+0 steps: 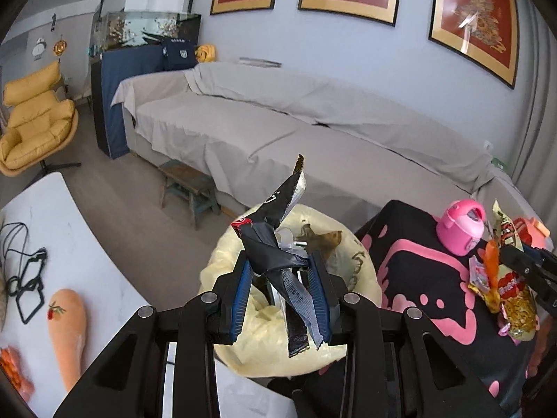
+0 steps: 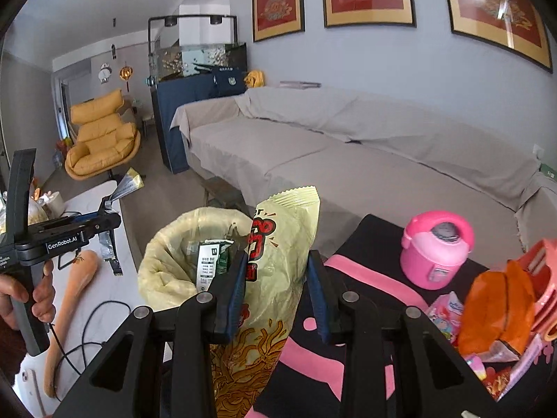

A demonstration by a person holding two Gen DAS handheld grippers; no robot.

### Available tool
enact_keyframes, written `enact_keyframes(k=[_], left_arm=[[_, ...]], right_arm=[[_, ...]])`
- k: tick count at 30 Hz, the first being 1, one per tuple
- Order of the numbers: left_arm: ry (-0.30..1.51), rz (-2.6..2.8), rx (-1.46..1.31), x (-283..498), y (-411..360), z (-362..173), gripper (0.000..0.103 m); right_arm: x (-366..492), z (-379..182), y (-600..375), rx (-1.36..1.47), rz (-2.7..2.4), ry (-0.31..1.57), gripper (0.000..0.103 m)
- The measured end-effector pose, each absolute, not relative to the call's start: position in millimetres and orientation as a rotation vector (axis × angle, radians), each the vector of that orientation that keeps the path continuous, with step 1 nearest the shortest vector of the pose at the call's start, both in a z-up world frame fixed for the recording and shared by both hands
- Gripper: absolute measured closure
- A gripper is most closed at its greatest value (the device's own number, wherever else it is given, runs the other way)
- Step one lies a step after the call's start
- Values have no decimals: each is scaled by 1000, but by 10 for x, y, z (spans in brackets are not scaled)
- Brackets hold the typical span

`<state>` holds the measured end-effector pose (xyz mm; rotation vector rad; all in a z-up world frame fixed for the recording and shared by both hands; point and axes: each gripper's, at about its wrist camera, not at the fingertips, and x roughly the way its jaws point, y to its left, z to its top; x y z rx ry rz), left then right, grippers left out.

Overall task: Collect trash
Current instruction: 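Drop the black wrapper into the yellow bag while the right tool drops the chip bag in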

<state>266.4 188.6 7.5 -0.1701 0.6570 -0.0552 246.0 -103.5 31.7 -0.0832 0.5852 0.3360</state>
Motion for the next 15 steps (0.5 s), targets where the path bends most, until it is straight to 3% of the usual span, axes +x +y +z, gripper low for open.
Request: enact_keyframes(k=[11, 13, 15], left_arm=[[778, -156, -226, 3447, 1659, -411, 69], [798, -173, -241, 3557, 1634, -490, 68], [815, -186, -255, 3657, 1626, -579, 59]], right_arm=[[2917, -76, -1088, -69, 300, 686, 73], [2973, -113, -1098, -71, 297, 694, 73], [3032, -149, -1105, -74, 295, 699, 73]])
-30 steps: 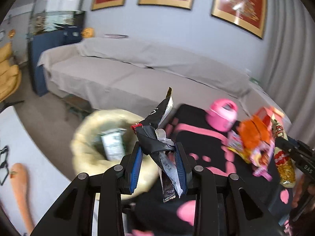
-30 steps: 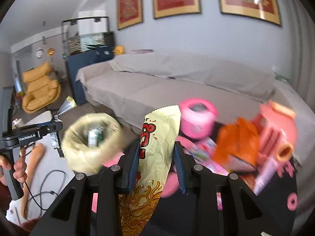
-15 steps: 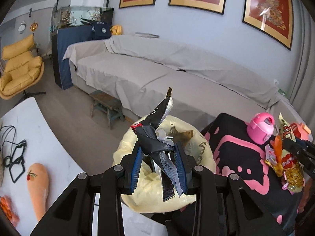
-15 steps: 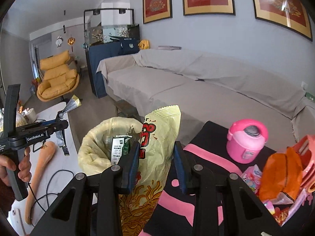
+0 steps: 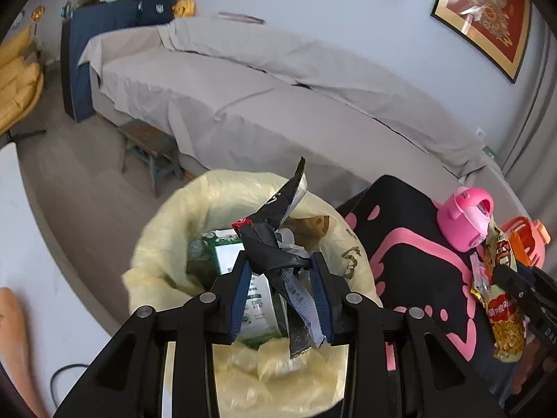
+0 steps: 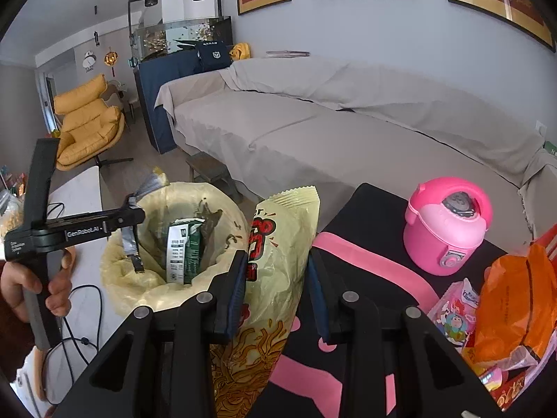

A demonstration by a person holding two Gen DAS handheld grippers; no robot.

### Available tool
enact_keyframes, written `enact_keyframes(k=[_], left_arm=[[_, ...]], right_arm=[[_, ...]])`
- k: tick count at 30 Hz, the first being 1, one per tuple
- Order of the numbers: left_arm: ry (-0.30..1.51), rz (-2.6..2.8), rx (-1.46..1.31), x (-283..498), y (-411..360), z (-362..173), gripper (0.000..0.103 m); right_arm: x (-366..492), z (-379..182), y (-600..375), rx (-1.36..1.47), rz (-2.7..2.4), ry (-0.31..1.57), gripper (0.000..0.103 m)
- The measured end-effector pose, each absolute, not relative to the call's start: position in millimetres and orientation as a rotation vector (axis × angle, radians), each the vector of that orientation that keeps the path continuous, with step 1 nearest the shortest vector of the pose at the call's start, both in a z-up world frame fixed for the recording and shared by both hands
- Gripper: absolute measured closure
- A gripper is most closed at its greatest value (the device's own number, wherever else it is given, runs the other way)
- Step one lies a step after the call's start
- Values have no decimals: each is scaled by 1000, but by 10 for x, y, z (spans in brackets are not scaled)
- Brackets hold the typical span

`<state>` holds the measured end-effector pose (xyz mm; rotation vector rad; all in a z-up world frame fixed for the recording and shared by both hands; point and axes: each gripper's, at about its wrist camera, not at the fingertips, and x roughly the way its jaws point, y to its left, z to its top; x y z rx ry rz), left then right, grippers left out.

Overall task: Collect trash
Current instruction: 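Drop the black wrapper into the yellow bag while the right tool drops the chip bag in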

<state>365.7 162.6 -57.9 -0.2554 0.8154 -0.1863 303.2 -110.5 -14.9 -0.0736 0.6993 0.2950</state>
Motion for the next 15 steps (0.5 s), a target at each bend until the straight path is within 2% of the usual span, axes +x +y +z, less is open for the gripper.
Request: enact_keyframes(k=[1, 2, 8, 15], left_arm=[[820, -185, -263, 3692, 1639, -608, 45], [818, -181, -273, 3707, 1658, -628, 35], [783, -103, -323, 3658, 1952, -581, 28], [738, 104, -318, 3431, 2502, -478, 20]], right_arm=[[3064, -171, -1095, -74, 293, 702, 73], [3087, -184, -1090, -75, 293, 705, 73], [3278, -231, -917, -86, 321, 720, 73], [3587, -288, -246, -88, 457, 718, 72]])
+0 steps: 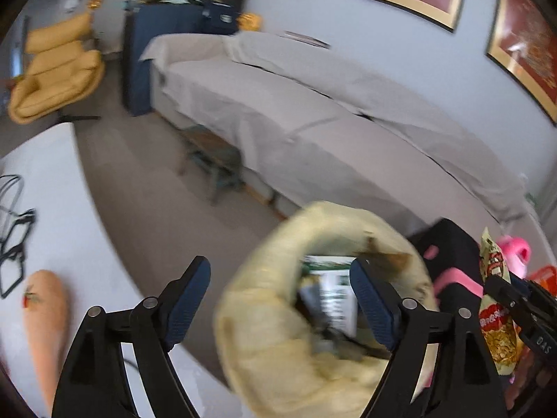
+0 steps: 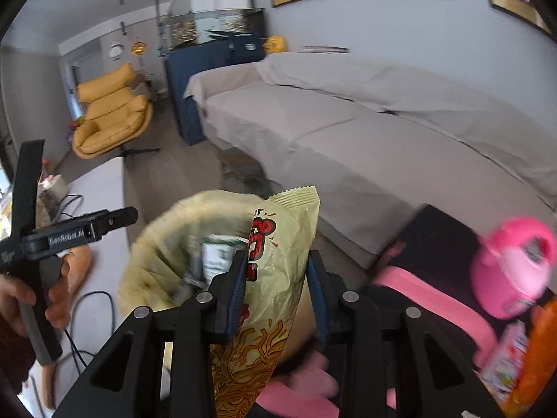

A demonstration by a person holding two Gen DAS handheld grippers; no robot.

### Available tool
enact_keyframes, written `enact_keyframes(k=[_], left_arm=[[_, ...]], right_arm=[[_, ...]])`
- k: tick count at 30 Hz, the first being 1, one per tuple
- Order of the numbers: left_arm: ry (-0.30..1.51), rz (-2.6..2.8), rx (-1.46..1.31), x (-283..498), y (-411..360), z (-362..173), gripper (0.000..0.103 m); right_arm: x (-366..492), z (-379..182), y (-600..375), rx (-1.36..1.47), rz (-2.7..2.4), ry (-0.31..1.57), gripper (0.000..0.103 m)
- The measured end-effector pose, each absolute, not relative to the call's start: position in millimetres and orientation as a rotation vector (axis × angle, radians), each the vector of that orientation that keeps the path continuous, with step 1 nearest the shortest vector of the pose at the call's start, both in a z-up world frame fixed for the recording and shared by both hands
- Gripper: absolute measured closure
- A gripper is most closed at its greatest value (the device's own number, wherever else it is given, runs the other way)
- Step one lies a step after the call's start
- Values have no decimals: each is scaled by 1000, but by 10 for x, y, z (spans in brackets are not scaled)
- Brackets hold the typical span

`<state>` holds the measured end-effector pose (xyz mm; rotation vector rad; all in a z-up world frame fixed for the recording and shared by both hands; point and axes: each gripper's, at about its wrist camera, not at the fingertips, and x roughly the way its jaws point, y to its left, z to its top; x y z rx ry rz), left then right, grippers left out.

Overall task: Collect trash
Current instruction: 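Drop the black wrapper into the yellow bag while the right tool drops the chip bag in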

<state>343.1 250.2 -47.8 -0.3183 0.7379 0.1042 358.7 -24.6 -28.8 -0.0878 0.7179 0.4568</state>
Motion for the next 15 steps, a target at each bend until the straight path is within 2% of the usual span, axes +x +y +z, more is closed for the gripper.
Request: enact_keyframes(k=[8, 12, 15], left_arm=[[748, 272, -348, 3156, 2911, -614, 11], [758, 297, -312, 3069, 2934, -694, 10], [741, 271, -310, 3040, 2925, -716, 9]], right_arm=[[3942, -635, 584, -135, 538, 768, 72], [4134, -936, 862, -173, 558, 881, 72], [4232, -1239, 993, -206, 584, 1033, 72]])
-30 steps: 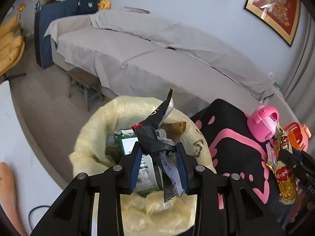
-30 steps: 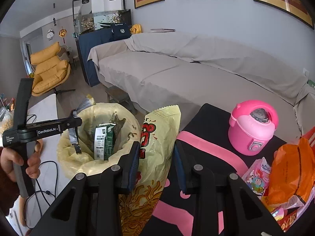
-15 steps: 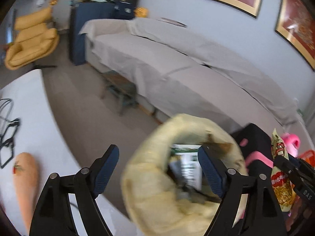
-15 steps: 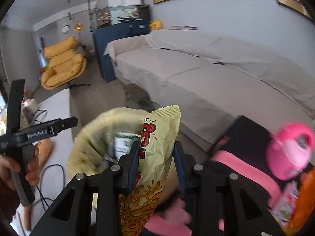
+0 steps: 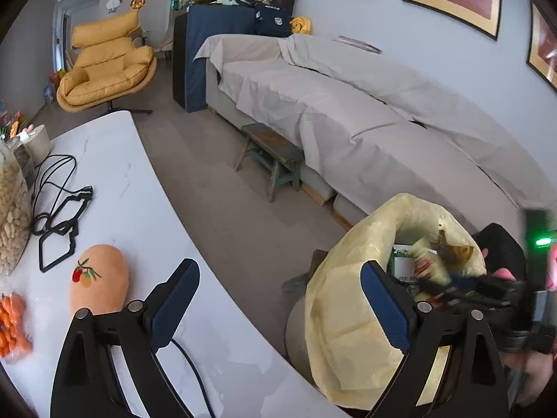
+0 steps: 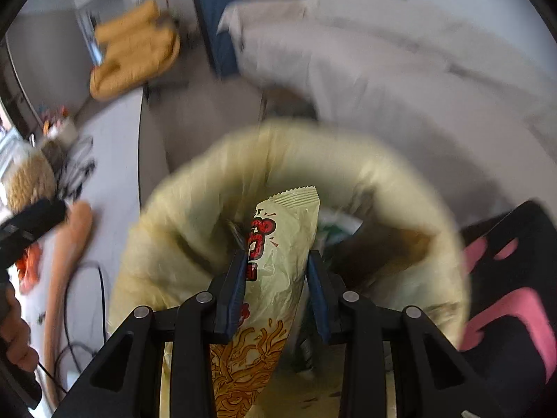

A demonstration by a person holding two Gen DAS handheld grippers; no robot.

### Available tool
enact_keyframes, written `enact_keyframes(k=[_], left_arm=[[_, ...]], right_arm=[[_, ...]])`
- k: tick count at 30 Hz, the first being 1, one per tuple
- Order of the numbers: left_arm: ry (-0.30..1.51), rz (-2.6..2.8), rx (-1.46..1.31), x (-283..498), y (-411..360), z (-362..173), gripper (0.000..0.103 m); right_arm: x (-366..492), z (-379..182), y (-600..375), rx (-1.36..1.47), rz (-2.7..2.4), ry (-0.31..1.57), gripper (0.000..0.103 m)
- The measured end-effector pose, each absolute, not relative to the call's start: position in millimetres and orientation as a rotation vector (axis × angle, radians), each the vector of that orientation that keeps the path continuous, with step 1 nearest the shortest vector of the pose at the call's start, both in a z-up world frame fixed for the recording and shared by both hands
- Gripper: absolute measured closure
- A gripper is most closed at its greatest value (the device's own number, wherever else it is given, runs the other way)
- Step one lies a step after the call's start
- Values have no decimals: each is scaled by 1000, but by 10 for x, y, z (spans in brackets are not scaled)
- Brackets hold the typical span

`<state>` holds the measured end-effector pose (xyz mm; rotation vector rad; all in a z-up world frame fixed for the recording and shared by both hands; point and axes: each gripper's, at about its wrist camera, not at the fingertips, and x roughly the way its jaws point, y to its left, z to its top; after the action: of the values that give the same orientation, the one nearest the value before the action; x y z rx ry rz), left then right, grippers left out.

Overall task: Collect trash
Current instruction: 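Drop the black wrapper into the yellow bag while the right tool drops the chip bag in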

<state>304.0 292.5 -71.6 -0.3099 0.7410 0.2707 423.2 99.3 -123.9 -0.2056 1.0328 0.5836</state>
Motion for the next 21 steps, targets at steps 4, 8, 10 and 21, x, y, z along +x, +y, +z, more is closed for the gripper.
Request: enact_keyframes(k=[4, 8, 10, 21], left_arm=[[712, 209, -335, 2975, 2927, -689, 9], [663, 206, -352, 2917, 2889, -618, 9], [644, 209, -392, 2874, 2908, -572, 9], [594, 187, -301, 2753, 2357, -115, 9]], right_arm=[[4261, -1517, 977, -195, 585, 1154, 72], [4226, -1458, 843, -147, 571, 1120, 51], [4176, -1341, 755, -107, 582, 1081, 44], [3611, -480, -220, -71, 469, 789, 36]])
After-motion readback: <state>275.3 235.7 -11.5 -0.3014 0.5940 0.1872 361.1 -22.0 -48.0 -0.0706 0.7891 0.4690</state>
